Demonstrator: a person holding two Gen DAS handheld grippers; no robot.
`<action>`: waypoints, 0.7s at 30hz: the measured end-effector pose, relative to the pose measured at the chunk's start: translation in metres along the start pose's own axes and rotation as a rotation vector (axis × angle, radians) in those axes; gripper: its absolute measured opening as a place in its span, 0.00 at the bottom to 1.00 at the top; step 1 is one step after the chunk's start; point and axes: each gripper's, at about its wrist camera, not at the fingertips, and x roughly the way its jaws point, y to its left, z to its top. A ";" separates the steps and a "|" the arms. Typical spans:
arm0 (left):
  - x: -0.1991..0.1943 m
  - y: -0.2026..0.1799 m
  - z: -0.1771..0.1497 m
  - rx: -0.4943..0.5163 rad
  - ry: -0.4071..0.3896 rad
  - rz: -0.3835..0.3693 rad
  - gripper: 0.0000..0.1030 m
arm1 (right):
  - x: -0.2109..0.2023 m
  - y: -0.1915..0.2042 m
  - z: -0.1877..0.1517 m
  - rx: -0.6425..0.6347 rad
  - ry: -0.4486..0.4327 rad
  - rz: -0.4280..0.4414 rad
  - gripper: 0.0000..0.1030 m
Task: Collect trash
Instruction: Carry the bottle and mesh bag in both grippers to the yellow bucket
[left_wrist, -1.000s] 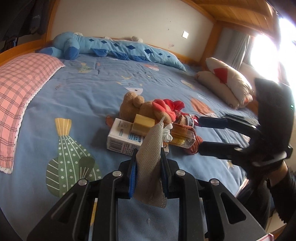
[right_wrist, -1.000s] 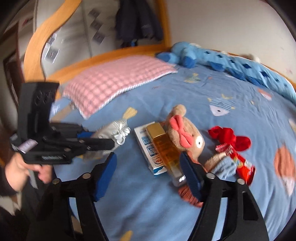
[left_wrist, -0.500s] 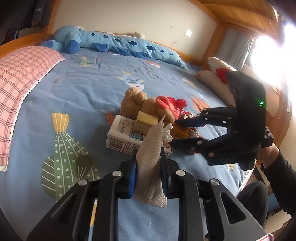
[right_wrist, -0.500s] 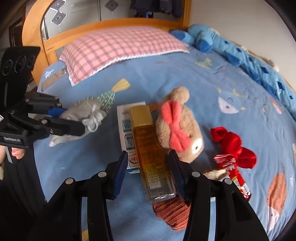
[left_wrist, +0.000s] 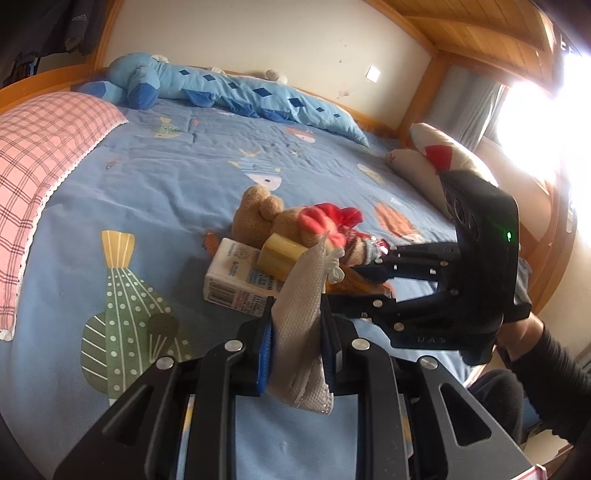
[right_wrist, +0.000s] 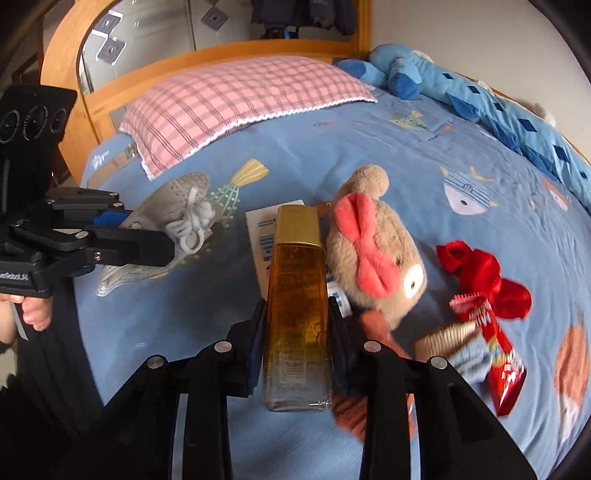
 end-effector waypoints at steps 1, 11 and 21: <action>-0.002 -0.002 0.000 0.003 -0.004 -0.005 0.22 | -0.005 0.001 -0.003 0.015 -0.009 0.009 0.30; -0.024 -0.053 0.000 0.071 -0.036 -0.091 0.22 | -0.091 0.005 -0.043 0.185 -0.153 0.032 0.30; -0.010 -0.154 -0.012 0.208 0.007 -0.286 0.22 | -0.203 0.013 -0.123 0.308 -0.283 -0.087 0.30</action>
